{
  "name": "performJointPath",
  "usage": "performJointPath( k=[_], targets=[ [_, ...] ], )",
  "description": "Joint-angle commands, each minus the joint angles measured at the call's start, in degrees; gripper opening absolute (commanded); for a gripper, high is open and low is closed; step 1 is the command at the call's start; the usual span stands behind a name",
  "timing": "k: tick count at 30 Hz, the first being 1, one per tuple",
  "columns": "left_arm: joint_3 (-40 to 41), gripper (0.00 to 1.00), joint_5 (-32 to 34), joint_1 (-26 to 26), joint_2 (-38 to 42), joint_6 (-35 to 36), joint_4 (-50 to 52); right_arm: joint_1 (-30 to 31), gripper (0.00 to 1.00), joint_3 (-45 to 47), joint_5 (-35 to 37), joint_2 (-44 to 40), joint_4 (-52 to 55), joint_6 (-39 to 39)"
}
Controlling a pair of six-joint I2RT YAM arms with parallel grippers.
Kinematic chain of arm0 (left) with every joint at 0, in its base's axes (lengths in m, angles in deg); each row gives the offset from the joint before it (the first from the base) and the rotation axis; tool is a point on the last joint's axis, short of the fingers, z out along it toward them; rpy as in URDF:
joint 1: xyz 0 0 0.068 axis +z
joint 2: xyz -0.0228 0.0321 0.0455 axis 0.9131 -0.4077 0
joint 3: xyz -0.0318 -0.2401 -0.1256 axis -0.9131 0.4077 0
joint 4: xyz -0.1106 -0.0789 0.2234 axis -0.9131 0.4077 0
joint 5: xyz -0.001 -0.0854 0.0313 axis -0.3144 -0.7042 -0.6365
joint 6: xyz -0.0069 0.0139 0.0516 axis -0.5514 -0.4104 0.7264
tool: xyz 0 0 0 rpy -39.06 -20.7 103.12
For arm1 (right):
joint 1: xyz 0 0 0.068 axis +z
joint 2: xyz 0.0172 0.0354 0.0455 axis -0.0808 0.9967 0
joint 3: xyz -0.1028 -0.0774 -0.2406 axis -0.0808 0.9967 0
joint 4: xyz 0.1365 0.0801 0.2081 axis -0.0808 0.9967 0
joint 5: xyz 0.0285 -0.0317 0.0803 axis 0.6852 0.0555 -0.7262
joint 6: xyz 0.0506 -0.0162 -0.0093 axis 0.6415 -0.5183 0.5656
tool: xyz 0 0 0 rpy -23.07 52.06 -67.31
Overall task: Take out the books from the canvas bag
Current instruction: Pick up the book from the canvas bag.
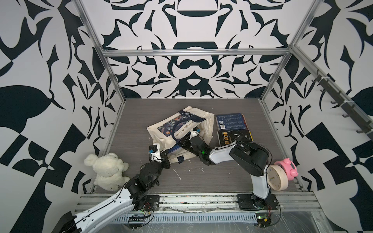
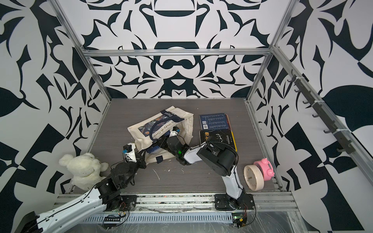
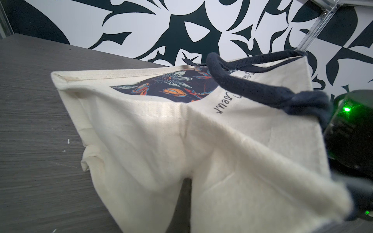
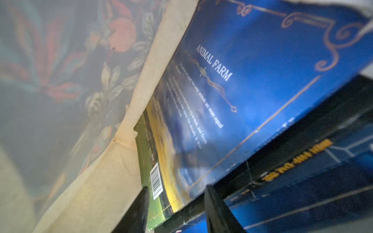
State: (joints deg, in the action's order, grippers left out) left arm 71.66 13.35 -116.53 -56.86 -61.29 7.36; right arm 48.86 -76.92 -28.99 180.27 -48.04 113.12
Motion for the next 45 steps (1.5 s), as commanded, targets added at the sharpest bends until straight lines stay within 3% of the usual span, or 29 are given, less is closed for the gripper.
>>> performJointPath(
  k=[1, 9, 20, 30, 36, 40, 45],
  targets=[
    [-0.47, 0.0, -1.73, 0.05, 0.54, 0.32, -3.07, 1.53, 0.47, -0.87, 1.7, -0.9, -1.74, 1.23],
    [-0.58, 0.0, -2.9, 0.06, -0.07, 0.32, -3.37, 1.69, 0.47, -3.81, 1.18, 2.03, -1.07, 3.19],
    [-0.51, 0.0, -4.08, 0.0, 0.42, 0.32, -3.62, 2.93, 0.46, -2.04, 7.68, 1.29, 3.83, 10.13],
    [-0.47, 0.0, -5.2, 0.03, 0.51, 0.43, -3.75, 3.28, 0.44, -4.56, 8.29, 2.7, 6.12, 8.92],
    [-0.29, 0.0, -7.57, 0.04, 0.73, 0.76, -4.41, 5.05, 0.42, -5.93, 15.04, 0.13, 9.32, -2.08],
    [-0.03, 0.0, -8.47, -0.03, 1.3, 0.76, -4.41, 4.43, 0.42, -5.68, 12.25, 0.73, 2.53, -8.08],
    [0.23, 0.0, -8.58, 0.05, 1.77, 0.94, -4.51, 4.22, 0.42, -8.98, 9.56, 0.28, 8.1, -11.91]
  ],
)
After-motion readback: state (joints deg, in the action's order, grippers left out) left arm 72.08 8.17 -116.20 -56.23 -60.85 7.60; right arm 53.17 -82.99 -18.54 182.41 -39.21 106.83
